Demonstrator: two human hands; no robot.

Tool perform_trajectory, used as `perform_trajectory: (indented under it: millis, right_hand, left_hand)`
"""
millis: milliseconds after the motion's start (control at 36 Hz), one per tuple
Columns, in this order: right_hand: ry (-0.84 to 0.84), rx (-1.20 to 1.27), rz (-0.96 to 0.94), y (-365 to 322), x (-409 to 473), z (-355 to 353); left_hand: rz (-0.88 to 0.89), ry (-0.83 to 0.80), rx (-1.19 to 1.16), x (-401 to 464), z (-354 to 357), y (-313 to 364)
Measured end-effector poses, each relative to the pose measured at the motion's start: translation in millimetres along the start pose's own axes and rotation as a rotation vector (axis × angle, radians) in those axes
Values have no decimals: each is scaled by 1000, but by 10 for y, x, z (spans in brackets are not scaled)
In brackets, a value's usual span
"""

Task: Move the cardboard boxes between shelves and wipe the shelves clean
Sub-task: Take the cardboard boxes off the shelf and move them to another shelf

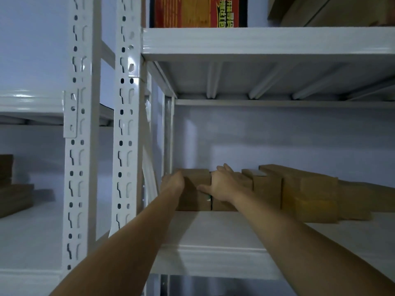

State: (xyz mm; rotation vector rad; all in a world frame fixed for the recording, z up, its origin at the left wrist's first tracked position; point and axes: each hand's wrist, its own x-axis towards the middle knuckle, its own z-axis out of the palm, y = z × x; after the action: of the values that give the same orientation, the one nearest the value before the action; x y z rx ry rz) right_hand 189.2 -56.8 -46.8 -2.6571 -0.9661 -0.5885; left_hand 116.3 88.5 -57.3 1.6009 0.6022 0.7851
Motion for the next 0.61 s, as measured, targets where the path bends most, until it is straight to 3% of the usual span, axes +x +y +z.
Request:
perform_trajectory:
  millis: [111, 250, 417, 611]
  right_hand:
    - [74, 35, -24, -13, 11, 68]
    - [178, 270, 1, -35, 16, 75]
    - [274, 888, -45, -112, -156, -193]
    - [303, 1449, 131, -99, -318, -534]
  left_hand:
    - [5, -22, -39, 23, 1, -92]
    - [60, 48, -53, -67, 3, -12]
    - [171, 102, -178, -312, -41, 301]
    - [332, 69, -229, -768, -104, 572]
